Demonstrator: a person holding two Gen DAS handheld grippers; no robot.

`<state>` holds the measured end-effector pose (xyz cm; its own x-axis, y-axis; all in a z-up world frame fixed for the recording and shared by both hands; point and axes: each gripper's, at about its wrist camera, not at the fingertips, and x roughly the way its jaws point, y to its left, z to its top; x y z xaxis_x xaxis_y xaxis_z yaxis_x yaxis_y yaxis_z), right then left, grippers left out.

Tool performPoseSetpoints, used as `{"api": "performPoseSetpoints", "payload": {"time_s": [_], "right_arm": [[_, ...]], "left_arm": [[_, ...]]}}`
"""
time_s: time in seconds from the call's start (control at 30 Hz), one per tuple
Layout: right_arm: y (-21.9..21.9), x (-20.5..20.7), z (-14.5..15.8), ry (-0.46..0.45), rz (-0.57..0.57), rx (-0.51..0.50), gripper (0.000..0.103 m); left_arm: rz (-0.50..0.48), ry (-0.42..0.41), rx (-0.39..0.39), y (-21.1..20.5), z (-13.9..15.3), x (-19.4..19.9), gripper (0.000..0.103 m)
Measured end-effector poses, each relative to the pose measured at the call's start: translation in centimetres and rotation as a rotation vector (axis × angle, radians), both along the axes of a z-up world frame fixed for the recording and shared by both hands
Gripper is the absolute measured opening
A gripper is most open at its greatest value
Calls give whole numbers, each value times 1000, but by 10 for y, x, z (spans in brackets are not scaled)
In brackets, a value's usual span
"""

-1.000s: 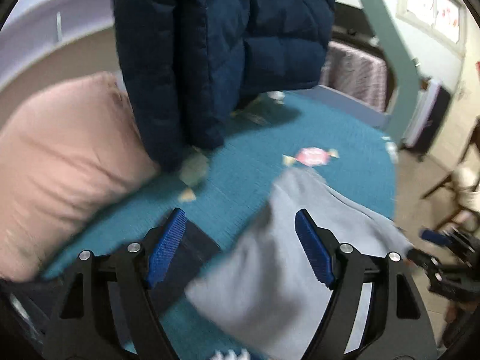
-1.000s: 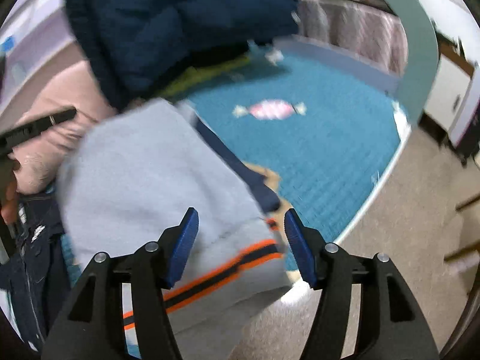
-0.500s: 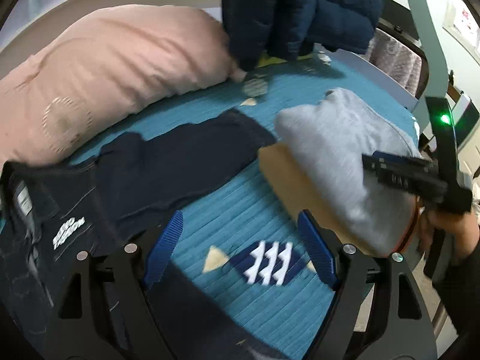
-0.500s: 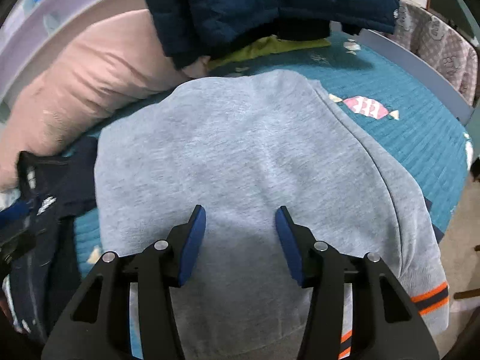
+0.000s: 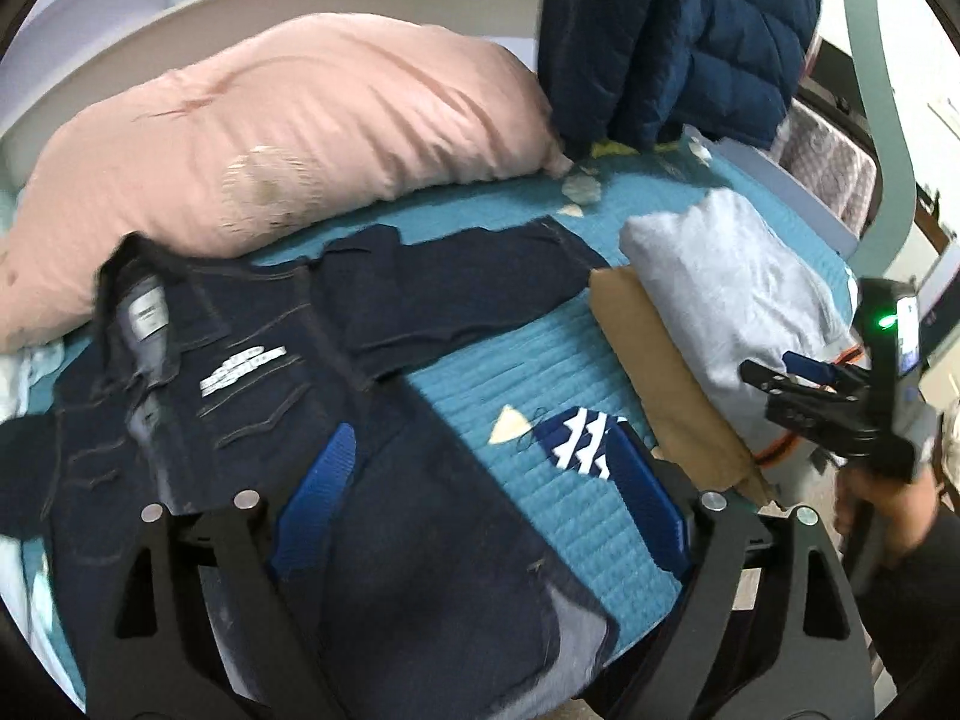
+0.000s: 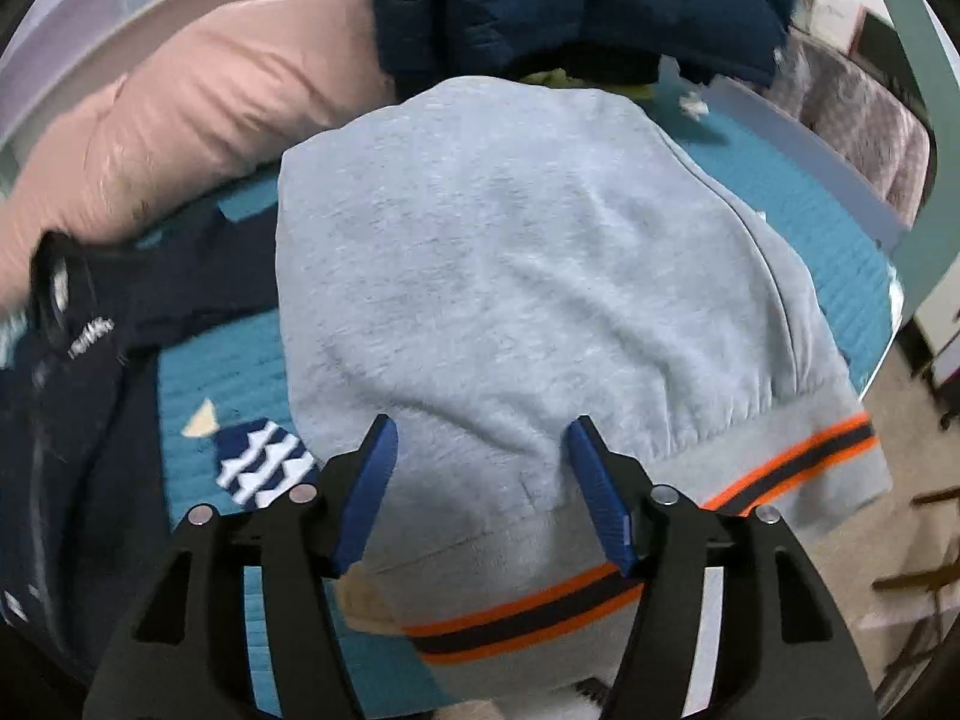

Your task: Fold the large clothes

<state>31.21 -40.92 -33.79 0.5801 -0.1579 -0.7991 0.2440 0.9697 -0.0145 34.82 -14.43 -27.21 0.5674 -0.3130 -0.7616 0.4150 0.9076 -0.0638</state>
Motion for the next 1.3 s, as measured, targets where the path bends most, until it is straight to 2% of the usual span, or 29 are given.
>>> {"api": "performPoseSetpoints", "payload": {"time_s": [0.07, 0.33, 0.47, 0.5, 0.6, 0.67, 0.77, 0.97, 1.13, 1.3], "right_arm": [[11, -4, 17, 2, 28, -13, 59], [85, -78, 126, -230, 88, 60, 63], [125, -137, 167, -342, 84, 35, 83], [132, -151, 173, -357, 86, 34, 83], [153, -176, 184, -375, 98, 18, 85], [167, -193, 190, -367, 117, -5, 91], [187, -221, 195, -370, 134, -27, 93], [214, -269, 210, -386, 145, -14, 94], [233, -296, 228, -408, 160, -46, 94], [248, -328, 245, -453, 159, -68, 95]], "left_arm": [[24, -27, -14, 18, 15, -17, 88], [114, -124, -38, 75, 63, -76, 91], [140, -146, -63, 93, 83, -108, 93], [153, -162, -58, 97, 88, -116, 93], [199, -215, -40, 110, 100, -145, 96], [221, -235, -50, 119, 107, -162, 97], [259, -253, -51, 132, 118, -192, 98], [257, -313, -46, 144, 143, -243, 98], [247, -347, -73, 154, 162, -278, 98], [265, -401, -69, 162, 181, -312, 98]]}}
